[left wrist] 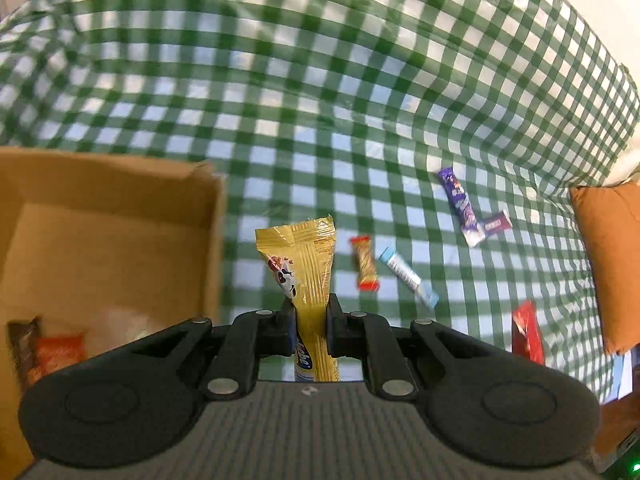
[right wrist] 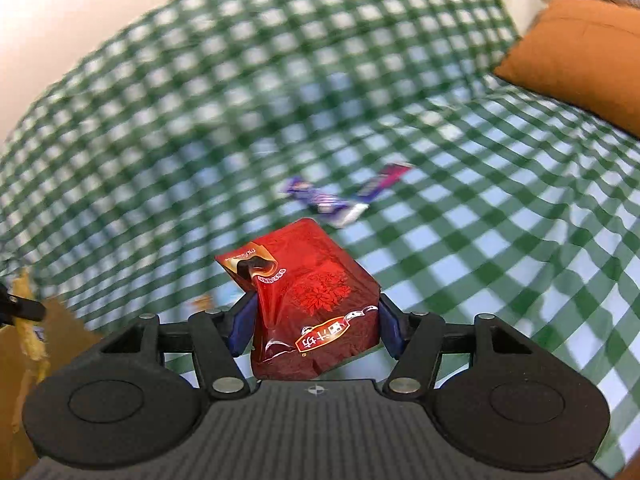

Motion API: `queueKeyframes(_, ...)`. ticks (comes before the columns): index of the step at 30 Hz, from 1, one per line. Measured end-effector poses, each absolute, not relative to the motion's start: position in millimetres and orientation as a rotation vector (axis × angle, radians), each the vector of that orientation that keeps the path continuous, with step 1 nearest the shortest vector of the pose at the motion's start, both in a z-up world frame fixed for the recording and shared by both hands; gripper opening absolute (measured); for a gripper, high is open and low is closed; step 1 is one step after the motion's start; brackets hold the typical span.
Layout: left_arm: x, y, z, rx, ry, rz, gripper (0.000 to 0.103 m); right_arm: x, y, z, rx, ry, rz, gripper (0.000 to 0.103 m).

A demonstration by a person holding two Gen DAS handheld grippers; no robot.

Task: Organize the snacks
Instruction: 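Carry the yellow wafer bar and red bag over the box with both tools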

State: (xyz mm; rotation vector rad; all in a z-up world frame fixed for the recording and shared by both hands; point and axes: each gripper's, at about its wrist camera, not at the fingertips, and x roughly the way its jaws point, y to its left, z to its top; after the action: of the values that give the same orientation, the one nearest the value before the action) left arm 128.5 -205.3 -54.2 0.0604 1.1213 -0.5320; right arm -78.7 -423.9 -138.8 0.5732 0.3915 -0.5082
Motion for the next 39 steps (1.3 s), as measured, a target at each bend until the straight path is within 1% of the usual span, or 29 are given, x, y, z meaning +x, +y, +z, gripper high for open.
queueKeyframes(6, 88, -132, -22, 0.064, 1.111, -0.525, 0.014, -96, -335, -84, 0.519, 0.371, -0.397, 0.064)
queueKeyframes(11, 51, -76, 1, 0.100, 1.084, -0.511, 0.014, -112, -256, -53, 0.486, 0.377, -0.309, 0.064)
queueKeyframes(20, -3, 20, 30, 0.084, 1.015, -0.496, 0.014, -130, -124, -47, 0.441, 0.451, -0.138, 0.064)
queueKeyframes(30, -28, 94, 37, 0.011, 0.961, -0.469, 0.014, -151, -69, -24, 0.320, 0.447, -0.092, 0.064)
queueKeyframes(39, -36, 117, 34, -0.025, 0.954, -0.480, 0.014, -164, -60, -15, 0.282, 0.451, -0.100, 0.064)
